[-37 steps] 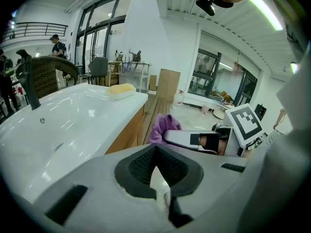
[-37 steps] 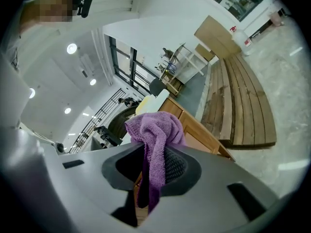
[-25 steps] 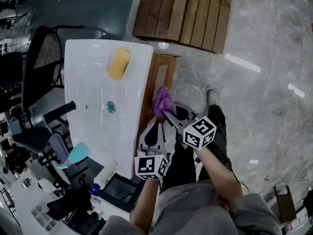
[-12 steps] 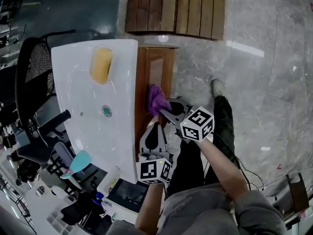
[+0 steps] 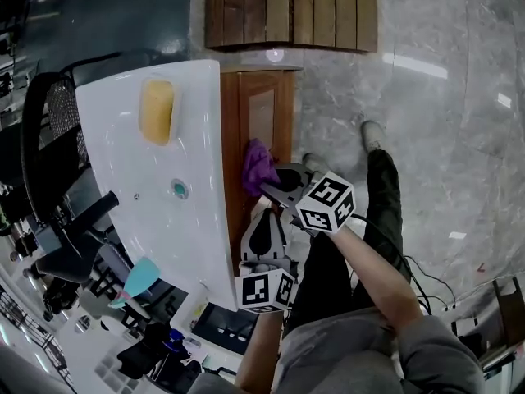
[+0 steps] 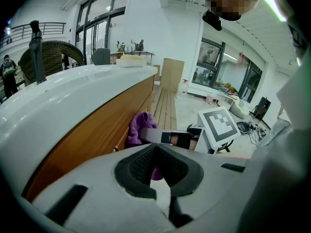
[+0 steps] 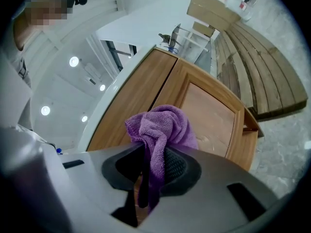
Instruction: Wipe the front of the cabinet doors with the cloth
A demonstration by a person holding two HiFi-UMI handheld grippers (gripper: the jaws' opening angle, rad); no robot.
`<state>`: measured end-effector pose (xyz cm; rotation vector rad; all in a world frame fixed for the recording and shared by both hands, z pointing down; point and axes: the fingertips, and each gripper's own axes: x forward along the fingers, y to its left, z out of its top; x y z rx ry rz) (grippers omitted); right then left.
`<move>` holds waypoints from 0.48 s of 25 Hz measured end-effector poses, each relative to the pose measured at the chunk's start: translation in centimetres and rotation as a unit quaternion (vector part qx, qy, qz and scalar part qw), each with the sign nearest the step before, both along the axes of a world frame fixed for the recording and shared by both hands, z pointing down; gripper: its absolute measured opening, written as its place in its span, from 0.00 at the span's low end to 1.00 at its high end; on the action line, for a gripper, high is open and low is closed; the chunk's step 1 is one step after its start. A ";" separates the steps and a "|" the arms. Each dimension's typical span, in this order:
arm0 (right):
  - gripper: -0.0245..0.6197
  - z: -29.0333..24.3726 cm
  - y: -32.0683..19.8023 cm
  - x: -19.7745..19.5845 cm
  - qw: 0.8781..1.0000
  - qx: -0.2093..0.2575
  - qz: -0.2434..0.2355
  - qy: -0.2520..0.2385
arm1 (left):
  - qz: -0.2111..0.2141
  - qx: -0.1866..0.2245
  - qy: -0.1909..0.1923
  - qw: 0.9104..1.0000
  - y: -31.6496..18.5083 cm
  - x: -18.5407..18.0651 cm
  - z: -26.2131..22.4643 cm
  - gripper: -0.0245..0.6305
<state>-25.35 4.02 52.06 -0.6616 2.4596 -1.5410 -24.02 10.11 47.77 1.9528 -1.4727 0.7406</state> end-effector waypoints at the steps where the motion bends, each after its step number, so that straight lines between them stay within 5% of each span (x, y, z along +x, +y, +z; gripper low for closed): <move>1: 0.15 0.1 0.0 -0.1 1.000 -0.001 0.001 -0.001 | 0.000 0.000 0.000 1.000 0.0 -0.1 0.1 0.05; 12: 0.15 1.6 -0.3 -0.4 1.000 -0.017 0.009 0.010 | -0.006 -0.005 0.000 1.000 -0.1 -0.3 1.2 0.05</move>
